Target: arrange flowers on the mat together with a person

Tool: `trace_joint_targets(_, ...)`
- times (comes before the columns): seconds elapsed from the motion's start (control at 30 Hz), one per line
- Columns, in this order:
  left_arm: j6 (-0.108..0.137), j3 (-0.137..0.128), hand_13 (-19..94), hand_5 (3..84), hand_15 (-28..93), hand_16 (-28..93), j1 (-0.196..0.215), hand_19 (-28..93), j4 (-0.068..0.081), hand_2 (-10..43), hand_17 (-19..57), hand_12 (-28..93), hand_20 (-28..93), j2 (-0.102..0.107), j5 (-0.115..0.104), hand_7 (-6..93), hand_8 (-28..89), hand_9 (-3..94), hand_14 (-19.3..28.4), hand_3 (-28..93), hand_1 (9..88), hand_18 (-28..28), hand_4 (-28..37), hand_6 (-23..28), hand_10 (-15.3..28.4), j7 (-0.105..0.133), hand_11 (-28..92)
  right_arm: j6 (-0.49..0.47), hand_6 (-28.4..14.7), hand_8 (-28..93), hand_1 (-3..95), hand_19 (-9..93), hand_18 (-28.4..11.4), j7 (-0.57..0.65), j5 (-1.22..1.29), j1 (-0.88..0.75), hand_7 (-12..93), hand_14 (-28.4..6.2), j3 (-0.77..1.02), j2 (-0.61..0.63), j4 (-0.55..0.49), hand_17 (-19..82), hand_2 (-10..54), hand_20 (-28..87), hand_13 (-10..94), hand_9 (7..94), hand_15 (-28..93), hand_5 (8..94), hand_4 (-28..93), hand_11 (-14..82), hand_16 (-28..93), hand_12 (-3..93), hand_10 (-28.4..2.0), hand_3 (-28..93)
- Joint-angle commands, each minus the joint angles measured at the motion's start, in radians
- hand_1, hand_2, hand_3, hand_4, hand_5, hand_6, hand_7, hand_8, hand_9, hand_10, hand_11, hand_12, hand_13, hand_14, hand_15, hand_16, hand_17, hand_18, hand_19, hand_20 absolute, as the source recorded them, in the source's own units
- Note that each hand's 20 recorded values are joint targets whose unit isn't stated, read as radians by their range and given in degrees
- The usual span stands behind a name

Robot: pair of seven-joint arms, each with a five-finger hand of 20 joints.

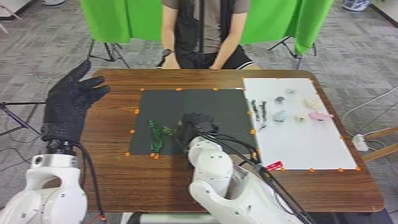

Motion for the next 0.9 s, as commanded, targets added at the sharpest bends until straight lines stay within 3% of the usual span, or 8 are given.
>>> trace_joint_targets(0.03,-0.003,-0.016,31,36.8,58,-11,0.031,65,-0.006,6.6,-2.1,9,12,-0.012,0.005,8.4,-8,37.8,26.9,76,22.6,28.4,-25.9,8.5,20.3,-0.011,30,0.042,1.2,-4,43.6,81,-23.5,0.021,0.000,0.019,19,-12.3,-0.015,0.025,-0.028,24,-6.8,7,79,93.0,71,89.6,-27,42.0,19,22.6,-11.6,65)
trace_joint_targets(0.27,0.005,-0.052,30,36.7,57,-10,0.085,65,-0.026,6.6,-2.4,10,11,-0.023,0.009,7.9,-7,37.7,27.0,76,22.6,28.4,-25.9,8.5,20.3,-0.021,29,0.095,1.0,-14,40.6,81,-23.6,-0.021,0.025,-0.035,19,-12.3,0.070,0.025,-0.134,24,-5.0,7,79,92.8,71,88.9,-24,42.2,18,22.4,-11.6,63)
trace_joint_targets(0.4,0.005,-0.065,30,36.7,56,-10,0.116,65,-0.029,6.5,-2.5,10,11,-0.025,0.003,7.9,-7,37.7,27.1,76,22.4,28.4,-26.0,8.4,20.3,-0.006,29,0.161,0.6,-14,41.8,82,-23.8,-0.032,0.113,-0.058,19,-12.3,0.129,0.040,-0.211,24,-2.7,7,79,92.8,72,88.7,-21,42.5,18,22.4,-11.6,56)
trace_joint_targets(0.47,-0.002,-0.068,30,36.7,55,-10,0.125,65,-0.024,6.6,-2.8,10,11,-0.034,-0.004,7.8,-7,37.6,27.3,76,22.0,28.4,-26.3,8.4,20.3,0.006,28,0.182,0.4,-14,41.8,82,-23.8,-0.058,0.260,-0.088,18,-12.3,0.201,0.053,-0.263,24,-1.7,7,79,92.3,72,88.2,-20,42.5,18,22.5,-11.8,54)
trace_joint_targets(0.6,-0.008,-0.067,30,36.6,54,-9,0.147,64,-0.014,6.7,-3.2,10,10,-0.038,-0.051,7.7,-7,37.7,27.1,76,21.2,28.4,-27.2,8.3,20.2,0.068,28,0.193,-1.5,-14,38.7,73,-22.1,-0.171,0.704,-0.207,19,-14.2,0.441,0.045,-0.357,18,4.8,6,70,84.0,66,78.0,-17,36.0,15,19.2,-13.8,51)
trace_joint_targets(0.67,-0.021,-0.071,30,36.8,54,-9,0.155,64,-0.009,6.7,-3.3,10,11,-0.041,-0.074,7.6,-7,38.0,27.0,76,20.3,28.4,-27.7,8.2,20.2,0.093,27,0.188,-2.1,-15,35.6,67,-21.0,-0.251,0.998,-0.279,19,-14.6,0.579,0.029,-0.377,15,6.0,10,64,79.1,64,74.2,-18,34.0,12,17.9,-14.8,55)
trace_joint_targets(0.73,-0.010,-0.069,30,36.9,54,-9,0.163,64,-0.010,6.8,-3.4,10,11,-0.039,-0.089,7.6,-7,38.3,27.0,75,19.7,28.3,-28.0,8.2,20.0,0.117,27,0.198,-2.7,-15,30.7,61,-20.1,-0.345,1.209,-0.351,19,-15.3,0.682,0.026,-0.386,12,7.5,15,58,72.4,62,68.7,-20,32.6,11,17.0,-16.3,61)
trace_joint_targets(0.9,-0.018,-0.075,30,37.3,52,-8,0.172,63,-0.012,6.9,-3.7,11,12,-0.047,-0.070,7.2,-7,38.7,26.7,75,18.9,27.6,-28.2,7.9,19.8,0.103,26,0.213,-2.3,-15,23.8,52,-18.7,-0.567,1.444,-0.525,19,-15.9,0.841,0.051,-0.412,8,7.9,17,49,62.6,56,60.5,-23,28.6,9,15.5,-16.6,68)
